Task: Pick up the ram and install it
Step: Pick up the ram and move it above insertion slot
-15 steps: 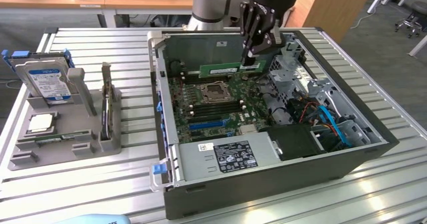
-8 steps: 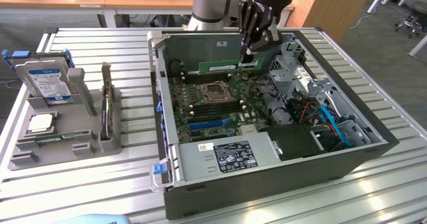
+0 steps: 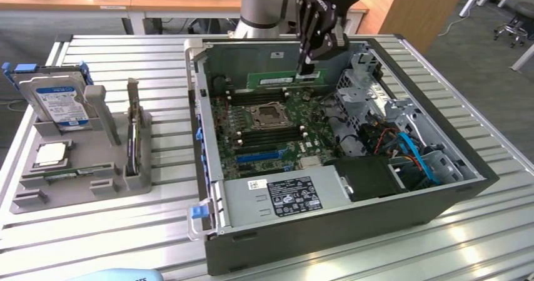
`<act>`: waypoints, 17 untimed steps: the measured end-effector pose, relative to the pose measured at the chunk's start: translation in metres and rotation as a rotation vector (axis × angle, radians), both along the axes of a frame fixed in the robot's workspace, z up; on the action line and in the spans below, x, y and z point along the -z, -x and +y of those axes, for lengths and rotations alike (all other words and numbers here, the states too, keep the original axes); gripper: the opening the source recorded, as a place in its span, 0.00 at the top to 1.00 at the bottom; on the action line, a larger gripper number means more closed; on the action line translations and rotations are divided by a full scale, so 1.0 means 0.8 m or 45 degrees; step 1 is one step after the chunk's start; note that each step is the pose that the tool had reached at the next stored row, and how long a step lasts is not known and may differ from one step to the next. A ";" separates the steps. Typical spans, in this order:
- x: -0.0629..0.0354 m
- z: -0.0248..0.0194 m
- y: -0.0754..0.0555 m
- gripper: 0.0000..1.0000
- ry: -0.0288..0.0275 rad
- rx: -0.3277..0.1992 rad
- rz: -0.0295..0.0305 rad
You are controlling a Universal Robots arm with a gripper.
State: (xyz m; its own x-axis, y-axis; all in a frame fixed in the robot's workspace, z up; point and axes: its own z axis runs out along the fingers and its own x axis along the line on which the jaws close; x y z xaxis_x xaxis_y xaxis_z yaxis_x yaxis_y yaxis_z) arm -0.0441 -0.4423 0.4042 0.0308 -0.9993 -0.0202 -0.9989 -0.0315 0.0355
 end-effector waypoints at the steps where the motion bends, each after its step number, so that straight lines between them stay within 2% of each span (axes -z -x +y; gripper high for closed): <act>1: 0.000 0.0019 0.000 0.88 0.0000 0.000 0.0000; 3: 0.000 0.0046 0.000 0.88 0.0001 0.000 0.0001; 10: 0.002 0.0052 0.000 0.88 -0.0003 0.000 -0.0001; 17: 0.013 0.0052 0.000 0.88 -0.0002 0.000 0.0000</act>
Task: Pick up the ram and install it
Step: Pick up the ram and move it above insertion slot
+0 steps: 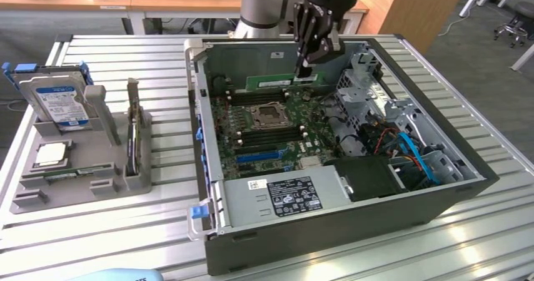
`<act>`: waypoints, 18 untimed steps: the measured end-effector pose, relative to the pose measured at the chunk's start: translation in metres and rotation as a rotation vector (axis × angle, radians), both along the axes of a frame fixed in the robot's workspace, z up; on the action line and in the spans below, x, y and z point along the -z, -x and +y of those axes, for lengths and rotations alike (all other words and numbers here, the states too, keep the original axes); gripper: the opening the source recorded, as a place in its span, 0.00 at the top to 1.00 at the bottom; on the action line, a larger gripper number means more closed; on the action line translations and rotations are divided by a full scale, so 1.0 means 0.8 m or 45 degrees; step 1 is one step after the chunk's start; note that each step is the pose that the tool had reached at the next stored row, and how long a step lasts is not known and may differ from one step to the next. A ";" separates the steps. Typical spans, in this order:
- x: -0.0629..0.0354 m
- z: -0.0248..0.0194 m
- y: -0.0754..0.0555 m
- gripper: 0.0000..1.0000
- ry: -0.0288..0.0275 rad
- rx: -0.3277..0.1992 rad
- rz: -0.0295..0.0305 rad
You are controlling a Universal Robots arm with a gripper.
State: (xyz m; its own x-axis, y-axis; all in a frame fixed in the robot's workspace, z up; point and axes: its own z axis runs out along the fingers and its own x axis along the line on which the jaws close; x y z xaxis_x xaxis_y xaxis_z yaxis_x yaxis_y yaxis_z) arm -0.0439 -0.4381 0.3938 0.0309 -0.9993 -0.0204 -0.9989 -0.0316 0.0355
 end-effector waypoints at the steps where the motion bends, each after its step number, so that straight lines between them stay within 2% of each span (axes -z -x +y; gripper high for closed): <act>1: 0.002 0.0000 0.000 0.88 0.0002 0.000 0.0001; 4: 0.006 0.0001 0.000 0.88 0.0002 0.000 0.0001; 10: 0.007 0.0001 0.000 0.88 0.0002 0.000 0.0000; 18: 0.007 0.0001 -0.012 0.88 0.0002 0.000 0.0001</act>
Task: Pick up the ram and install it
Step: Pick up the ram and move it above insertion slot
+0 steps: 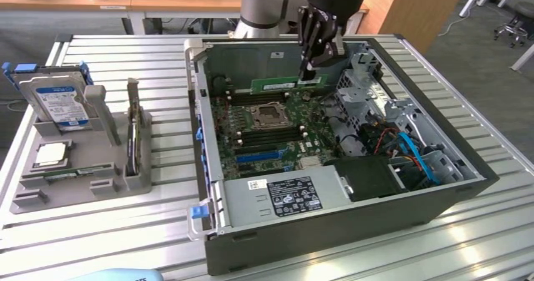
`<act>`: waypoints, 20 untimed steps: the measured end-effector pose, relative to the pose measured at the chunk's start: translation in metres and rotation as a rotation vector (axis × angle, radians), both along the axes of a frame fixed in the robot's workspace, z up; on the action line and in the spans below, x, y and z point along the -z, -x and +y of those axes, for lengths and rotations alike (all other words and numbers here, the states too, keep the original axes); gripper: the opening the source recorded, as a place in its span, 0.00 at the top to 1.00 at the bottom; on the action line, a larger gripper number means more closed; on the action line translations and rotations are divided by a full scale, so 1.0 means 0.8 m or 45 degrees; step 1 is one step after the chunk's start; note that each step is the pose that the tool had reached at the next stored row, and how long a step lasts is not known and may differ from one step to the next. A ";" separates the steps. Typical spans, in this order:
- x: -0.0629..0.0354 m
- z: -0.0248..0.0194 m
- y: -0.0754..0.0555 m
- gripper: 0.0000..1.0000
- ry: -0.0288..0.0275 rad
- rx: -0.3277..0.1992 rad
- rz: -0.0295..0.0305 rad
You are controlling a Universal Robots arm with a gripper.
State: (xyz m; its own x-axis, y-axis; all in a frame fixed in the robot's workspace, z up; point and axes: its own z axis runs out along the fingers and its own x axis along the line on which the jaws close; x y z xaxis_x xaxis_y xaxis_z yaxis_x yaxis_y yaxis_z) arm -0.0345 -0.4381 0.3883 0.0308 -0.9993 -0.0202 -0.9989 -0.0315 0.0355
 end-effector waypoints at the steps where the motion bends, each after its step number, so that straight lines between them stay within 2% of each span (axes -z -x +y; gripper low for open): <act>1: 0.000 0.0000 -0.001 0.88 0.0000 0.000 0.0000; 8: 0.000 0.0018 -0.004 0.88 -0.0001 0.000 -0.0001; 17: 0.002 0.0171 -0.005 0.88 0.0000 0.002 0.0000; 20: 0.002 0.0193 -0.005 0.88 0.0000 0.002 -0.0001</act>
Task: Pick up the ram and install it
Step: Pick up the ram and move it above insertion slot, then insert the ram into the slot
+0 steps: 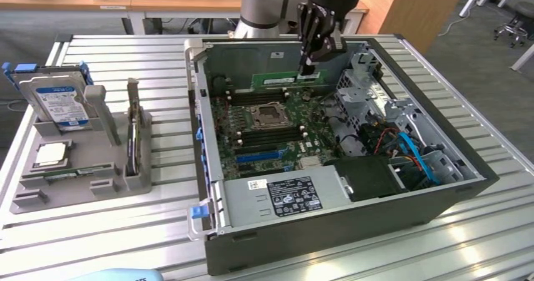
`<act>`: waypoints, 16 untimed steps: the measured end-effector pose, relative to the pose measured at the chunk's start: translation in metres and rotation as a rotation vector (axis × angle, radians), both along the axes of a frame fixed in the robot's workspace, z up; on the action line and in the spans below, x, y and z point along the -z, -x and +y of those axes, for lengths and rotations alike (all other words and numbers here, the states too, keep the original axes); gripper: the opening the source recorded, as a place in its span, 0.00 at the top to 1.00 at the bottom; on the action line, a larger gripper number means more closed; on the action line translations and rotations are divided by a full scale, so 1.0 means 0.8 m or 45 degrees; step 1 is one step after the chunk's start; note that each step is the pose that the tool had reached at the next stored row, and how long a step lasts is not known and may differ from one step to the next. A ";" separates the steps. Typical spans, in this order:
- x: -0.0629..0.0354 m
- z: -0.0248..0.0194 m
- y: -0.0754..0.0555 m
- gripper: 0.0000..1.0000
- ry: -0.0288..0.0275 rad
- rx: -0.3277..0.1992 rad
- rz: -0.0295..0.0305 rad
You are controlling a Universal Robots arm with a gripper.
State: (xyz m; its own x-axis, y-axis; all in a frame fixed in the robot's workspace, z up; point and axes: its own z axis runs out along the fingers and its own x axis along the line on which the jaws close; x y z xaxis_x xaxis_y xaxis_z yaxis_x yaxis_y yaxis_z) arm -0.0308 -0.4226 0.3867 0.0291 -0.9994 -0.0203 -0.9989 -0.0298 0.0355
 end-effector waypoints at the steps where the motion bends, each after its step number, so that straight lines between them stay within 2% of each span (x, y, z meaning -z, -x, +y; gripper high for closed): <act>1: 0.000 0.0004 0.000 0.88 0.0000 0.000 0.0000; 10: 0.009 0.0008 0.000 0.88 0.0000 0.002 0.0001; 16: 0.010 0.0008 0.000 0.88 0.0000 0.002 0.0001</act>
State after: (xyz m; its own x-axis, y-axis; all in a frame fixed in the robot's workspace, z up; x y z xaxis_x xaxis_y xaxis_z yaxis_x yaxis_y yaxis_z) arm -0.0308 -0.4220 0.3791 0.0274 -0.9994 -0.0203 -0.9990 -0.0281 0.0355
